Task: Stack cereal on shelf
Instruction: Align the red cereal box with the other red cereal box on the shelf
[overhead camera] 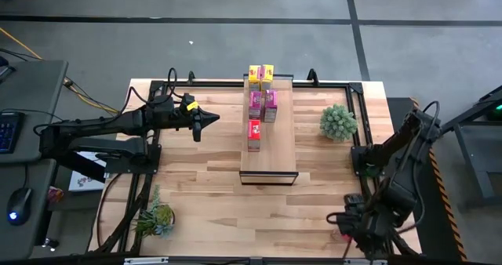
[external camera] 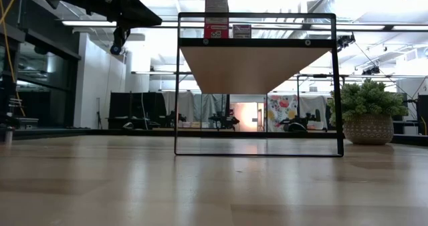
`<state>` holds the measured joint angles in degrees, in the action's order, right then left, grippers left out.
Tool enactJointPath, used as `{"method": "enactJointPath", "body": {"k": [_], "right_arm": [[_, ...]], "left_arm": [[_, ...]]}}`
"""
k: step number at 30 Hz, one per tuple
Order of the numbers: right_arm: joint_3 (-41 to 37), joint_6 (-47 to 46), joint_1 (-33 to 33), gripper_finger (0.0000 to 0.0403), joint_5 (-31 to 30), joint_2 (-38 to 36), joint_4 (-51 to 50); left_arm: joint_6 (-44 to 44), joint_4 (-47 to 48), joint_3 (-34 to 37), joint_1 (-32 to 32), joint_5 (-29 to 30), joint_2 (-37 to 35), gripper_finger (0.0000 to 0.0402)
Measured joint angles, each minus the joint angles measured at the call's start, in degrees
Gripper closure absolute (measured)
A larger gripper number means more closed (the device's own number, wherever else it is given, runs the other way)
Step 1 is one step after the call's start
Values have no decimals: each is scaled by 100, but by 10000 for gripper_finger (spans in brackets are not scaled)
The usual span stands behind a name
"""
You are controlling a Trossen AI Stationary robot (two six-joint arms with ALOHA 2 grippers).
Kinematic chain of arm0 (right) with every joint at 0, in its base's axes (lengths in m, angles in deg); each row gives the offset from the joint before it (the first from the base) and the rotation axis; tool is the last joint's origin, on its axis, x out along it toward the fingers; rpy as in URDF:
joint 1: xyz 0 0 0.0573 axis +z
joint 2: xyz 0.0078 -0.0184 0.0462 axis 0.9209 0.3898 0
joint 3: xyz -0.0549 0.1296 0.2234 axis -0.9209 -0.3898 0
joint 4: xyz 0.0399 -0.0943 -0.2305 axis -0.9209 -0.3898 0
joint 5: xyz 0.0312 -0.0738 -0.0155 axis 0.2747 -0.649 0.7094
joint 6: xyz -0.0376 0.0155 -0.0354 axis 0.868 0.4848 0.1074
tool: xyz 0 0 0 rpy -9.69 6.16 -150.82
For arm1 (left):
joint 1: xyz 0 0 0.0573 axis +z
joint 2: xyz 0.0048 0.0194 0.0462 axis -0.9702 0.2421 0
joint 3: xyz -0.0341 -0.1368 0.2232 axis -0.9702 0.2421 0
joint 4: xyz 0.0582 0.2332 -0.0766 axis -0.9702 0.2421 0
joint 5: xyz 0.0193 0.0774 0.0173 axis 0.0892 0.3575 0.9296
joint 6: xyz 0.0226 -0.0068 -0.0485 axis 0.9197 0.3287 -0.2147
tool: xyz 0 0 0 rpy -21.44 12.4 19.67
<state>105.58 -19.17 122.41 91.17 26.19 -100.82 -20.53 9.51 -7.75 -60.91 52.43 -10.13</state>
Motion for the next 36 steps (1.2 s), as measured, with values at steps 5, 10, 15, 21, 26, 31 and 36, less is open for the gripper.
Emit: {"method": "enactJointPath", "body": {"k": [5,10,15,21,26,31,36], "right_arm": [[-2,1105,123,98,-363,345,-396],[-4,1791,294,98,-355,711,-579],[-7,1994,468,98,-456,923,-705],[-7,1996,627,98,-664,1116,-789],[-7,2232,656,98,-666,1258,-793],[-7,2355,658,98,-669,1468,-805],[-7,2436,658,98,-689,1642,-809]], "left_arm": [[-136,1,0,1,-4,0,402],[-138,-1,0,-1,-2,1,402],[-136,-1,0,0,4,2,402],[-133,-1,0,-1,75,2,401],[-131,-1,0,0,82,0,401],[-131,-1,0,-1,85,2,401],[-129,-1,0,0,85,1,401]]}}
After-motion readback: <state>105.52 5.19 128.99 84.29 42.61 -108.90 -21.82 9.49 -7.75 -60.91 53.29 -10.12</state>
